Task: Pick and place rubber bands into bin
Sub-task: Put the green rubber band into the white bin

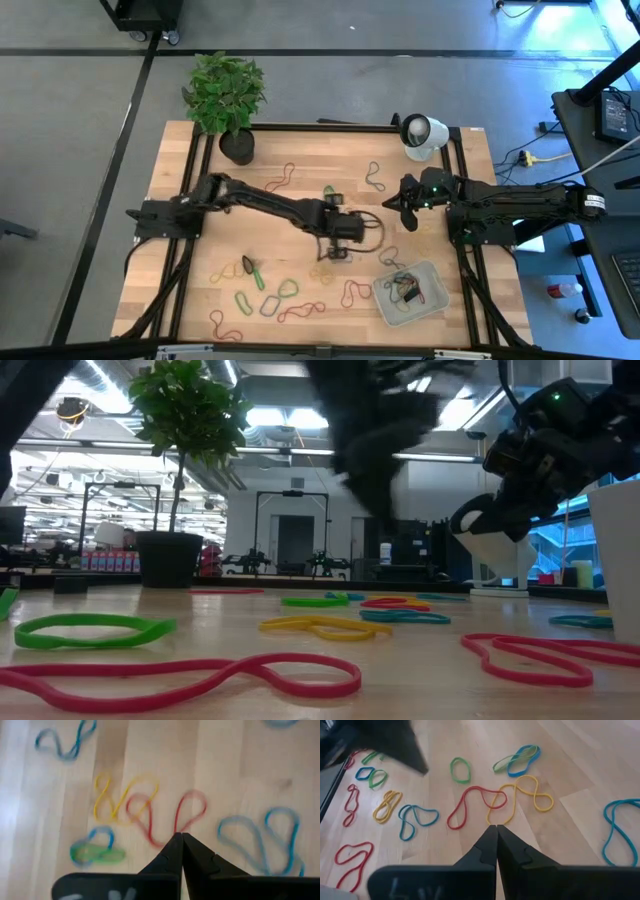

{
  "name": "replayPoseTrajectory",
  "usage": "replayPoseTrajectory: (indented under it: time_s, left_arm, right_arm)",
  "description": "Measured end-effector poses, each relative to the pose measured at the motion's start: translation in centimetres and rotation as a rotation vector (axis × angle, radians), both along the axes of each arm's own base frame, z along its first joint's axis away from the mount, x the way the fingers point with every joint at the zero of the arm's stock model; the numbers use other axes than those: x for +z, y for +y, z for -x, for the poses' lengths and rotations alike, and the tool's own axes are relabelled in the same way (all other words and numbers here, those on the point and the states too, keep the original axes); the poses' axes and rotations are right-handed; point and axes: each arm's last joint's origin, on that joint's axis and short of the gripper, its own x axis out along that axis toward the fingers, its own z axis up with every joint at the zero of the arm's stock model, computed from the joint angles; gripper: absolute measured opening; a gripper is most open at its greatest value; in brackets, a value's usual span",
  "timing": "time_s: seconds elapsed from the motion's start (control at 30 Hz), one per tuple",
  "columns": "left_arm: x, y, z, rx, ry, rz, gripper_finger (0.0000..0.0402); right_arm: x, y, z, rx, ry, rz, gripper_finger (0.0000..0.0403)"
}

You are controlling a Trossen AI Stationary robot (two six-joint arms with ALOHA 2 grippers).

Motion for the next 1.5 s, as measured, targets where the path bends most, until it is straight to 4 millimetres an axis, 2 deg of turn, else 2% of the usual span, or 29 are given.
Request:
replayPoseTrajectory:
  time_s: [0.1, 0.43, 0.57, 0.67, 0.83, 1.17, 1.37, 1.5]
  left_arm:
    - [-0.6, 0.7, 3.6, 0.046, -0.115, 0.046, 0.0002]
    - [-1.2, 2.8, 18.1, 0.063, -0.491, 0.154, 0.0001]
    - [-1.9, 3.5, 22.2, 0.041, -0.646, 0.128, 0.0002]
    - [-2.3, 3.9, 24.3, 0.002, -0.761, 0.1, 0.0001]
    - [-2.5, 4.2, 26.4, -0.046, -0.871, 0.049, 0.0002]
    - [-2.9, 4.4, 27.0, -0.019, -0.863, -0.002, 0.0002]
    - [-2.9, 4.4, 27.0, -0.01, -0.859, -0.012, 0.0002]
    - [-2.9, 4.4, 27.0, -0.019, -0.852, -0.03, 0.0002]
  right_arm:
    - [0.0, 0.0, 0.0, -0.011, 0.001, -0.01, 0.0007]
    - [0.3, 0.0, -0.4, -0.041, -0.044, -0.006, 0.0007]
    - [1.1, -0.3, -1.2, -0.069, -0.15, 0.034, 0.0008]
    - [1.7, -0.6, -2.1, -0.092, -0.213, 0.057, 0.0008]
    - [2.9, -1.4, -4.9, -0.13, -0.167, 0.069, 0.0008]
    - [4.3, -2.2, -14.5, 0.074, 0.118, 0.235, 0.0008]
    - [3.9, -2.0, -19.1, 0.187, 0.323, 0.256, 0.0013]
    - [2.8, -1.6, -21.4, 0.223, 0.423, 0.236, 0.0023]
